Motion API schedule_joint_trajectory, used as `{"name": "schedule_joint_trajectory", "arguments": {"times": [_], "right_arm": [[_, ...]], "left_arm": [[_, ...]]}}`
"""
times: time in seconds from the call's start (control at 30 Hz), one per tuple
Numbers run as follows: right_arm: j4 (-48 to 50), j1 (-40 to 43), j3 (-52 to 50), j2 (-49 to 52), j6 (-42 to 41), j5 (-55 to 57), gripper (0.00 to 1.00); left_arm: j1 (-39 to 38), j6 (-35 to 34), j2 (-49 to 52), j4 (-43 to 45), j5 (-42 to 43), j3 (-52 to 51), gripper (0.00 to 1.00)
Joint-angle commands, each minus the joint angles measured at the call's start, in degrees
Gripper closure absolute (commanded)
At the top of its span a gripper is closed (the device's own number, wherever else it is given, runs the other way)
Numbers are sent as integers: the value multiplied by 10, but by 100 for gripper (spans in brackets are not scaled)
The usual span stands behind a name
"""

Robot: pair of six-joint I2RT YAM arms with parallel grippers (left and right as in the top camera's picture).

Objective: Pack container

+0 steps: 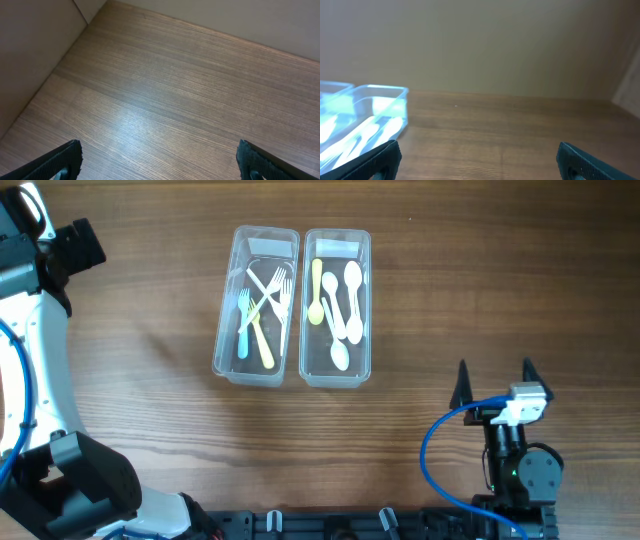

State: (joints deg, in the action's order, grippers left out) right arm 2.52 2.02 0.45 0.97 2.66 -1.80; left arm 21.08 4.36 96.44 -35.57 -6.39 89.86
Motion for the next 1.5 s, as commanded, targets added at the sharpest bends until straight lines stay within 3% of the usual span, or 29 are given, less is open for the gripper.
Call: {"name": "schedule_joint_trajectory", "arguments": {"times": [0.0, 0.87, 1.0, 1.1, 1.17, 1.23, 1.37, 1.47], "right_arm": [[0, -3, -2, -8, -61, 39, 0], [-19, -3, -2, -2, -61, 39, 0], [-19, -3, -2, -2, -61, 39, 0], [-19, -3, -2, -2, -61, 39, 0], [-19, -3, -2, -2, -61, 39, 0], [-19, -3, -2, -2, -61, 39, 0], [-19, -3, -2, -2, -61, 39, 0], [-19, -3, -2, -2, -60, 39, 0]], "left_arm": [[3, -3, -9, 2, -3, 6, 0], [3, -3, -9, 2, -3, 6, 0], [3, -3, -9, -37, -2, 6, 0], [-1, -3, -19, -46, 73, 6, 0], [-10, -3, -63, -45, 137, 6, 0], [-39, -3, -181, -51, 175, 1, 0], [-111, -3, -386, -81, 172, -49, 0], [-153, -3, -554, -82, 173, -144, 0]]}}
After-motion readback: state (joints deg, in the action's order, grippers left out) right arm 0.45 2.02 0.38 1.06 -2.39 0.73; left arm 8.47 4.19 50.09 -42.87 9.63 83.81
